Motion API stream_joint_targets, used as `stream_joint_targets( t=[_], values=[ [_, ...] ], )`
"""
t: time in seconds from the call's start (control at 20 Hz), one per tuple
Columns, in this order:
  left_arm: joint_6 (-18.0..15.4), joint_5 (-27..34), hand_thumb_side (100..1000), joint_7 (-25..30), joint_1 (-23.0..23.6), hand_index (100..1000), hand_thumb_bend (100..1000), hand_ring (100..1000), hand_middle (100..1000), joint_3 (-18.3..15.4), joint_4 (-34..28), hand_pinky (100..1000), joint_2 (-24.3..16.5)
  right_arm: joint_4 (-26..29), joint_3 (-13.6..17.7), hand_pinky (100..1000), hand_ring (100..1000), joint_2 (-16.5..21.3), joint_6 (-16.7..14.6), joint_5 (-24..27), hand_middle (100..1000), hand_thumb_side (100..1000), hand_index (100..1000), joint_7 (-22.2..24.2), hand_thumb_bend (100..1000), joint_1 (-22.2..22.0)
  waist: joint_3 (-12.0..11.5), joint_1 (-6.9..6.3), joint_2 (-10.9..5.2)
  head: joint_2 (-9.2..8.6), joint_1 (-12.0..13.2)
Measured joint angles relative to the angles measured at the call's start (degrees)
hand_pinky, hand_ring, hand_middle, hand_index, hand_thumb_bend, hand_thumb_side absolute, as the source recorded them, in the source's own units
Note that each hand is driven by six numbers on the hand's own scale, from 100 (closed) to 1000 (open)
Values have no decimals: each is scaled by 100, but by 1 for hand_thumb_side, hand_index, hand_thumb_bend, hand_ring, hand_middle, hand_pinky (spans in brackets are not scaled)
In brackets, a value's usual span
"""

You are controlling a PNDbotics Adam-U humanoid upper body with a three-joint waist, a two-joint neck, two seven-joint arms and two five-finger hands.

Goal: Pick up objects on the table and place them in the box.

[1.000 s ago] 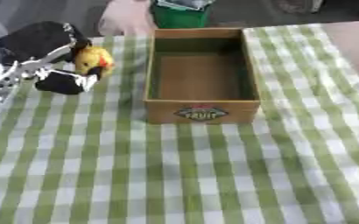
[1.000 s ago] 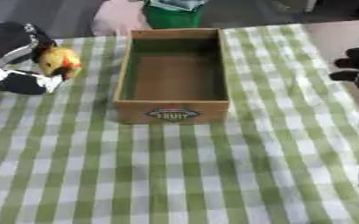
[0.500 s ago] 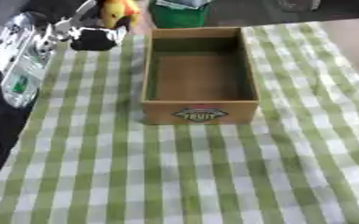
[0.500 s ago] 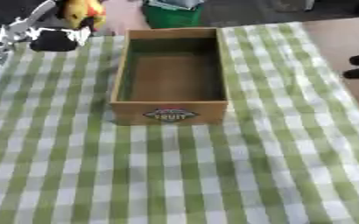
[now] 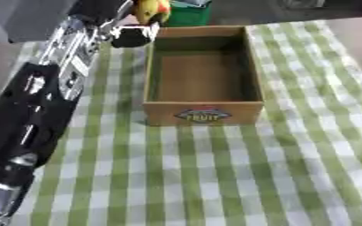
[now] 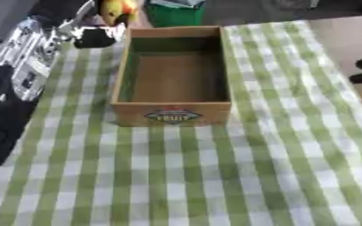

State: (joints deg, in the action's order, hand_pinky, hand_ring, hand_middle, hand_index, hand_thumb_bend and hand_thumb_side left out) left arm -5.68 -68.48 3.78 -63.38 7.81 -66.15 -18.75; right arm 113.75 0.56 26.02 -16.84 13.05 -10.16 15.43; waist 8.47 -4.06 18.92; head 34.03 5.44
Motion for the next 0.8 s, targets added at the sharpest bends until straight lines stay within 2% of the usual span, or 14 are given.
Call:
stream_joint_targets(
  t=[0.2,0.45,0.65,0.8],
  values=[
    [-260,-353,565,-264,-127,617,100,455,372,-136,444,347,136,0,-116,591,667,0,21,168,648,602,785,159,100,247,316,-64,64,-98,300],
    [-412,-830,572,-393,-250,613,100,459,372,-404,1056,349,258,0,-241,591,667,-1,66,393,648,601,785,386,100,485,602,-132,126,-192,687],
    [-574,-1082,602,-316,-251,645,100,493,414,-478,1355,378,310,0,-274,591,667,-3,110,480,649,599,785,479,100,523,660,-162,128,-195,776],
    [-756,-1312,690,-15,-250,690,100,558,479,-475,1446,434,313,0,-279,591,667,-9,139,499,649,597,785,509,100,521,665,-178,128,-192,778]
  ],
)
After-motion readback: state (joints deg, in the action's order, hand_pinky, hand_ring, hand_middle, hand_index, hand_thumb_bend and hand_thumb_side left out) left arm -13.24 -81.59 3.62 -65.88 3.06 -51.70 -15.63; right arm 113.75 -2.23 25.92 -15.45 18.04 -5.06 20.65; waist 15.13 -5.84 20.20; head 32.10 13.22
